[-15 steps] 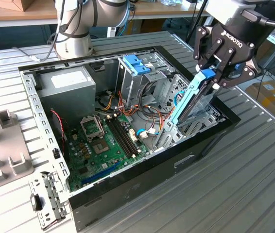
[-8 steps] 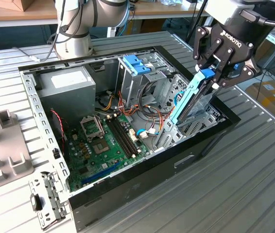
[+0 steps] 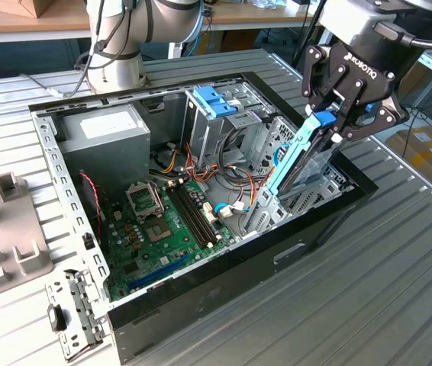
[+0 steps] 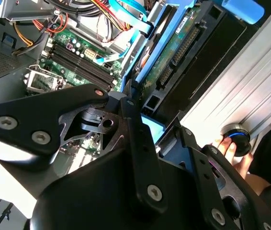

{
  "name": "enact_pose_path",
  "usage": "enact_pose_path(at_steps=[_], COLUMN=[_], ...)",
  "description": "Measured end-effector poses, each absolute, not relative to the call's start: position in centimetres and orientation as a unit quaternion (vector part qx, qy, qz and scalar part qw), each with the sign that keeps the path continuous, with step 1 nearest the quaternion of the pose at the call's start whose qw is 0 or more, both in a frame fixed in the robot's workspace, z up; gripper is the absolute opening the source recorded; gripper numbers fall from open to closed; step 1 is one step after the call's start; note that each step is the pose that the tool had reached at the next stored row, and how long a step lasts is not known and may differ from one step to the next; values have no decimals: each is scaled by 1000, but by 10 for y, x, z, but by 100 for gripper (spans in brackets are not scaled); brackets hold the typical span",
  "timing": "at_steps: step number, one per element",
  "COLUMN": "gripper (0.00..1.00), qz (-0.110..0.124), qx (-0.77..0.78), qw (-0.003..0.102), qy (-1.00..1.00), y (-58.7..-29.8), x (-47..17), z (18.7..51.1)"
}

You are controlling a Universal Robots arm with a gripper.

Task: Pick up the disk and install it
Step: 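Insert the disk into the insertion slot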

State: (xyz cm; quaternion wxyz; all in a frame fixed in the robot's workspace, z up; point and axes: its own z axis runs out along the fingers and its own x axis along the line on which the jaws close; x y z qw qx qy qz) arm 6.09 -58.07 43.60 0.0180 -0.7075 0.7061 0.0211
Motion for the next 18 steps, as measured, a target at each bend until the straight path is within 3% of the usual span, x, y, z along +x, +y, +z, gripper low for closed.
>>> enact_pose_path(at_steps=[18], gripper=[37], qz=[21], qx=[-708], qw=[18], qy=[706], y=[-581], x=[61], z=[430])
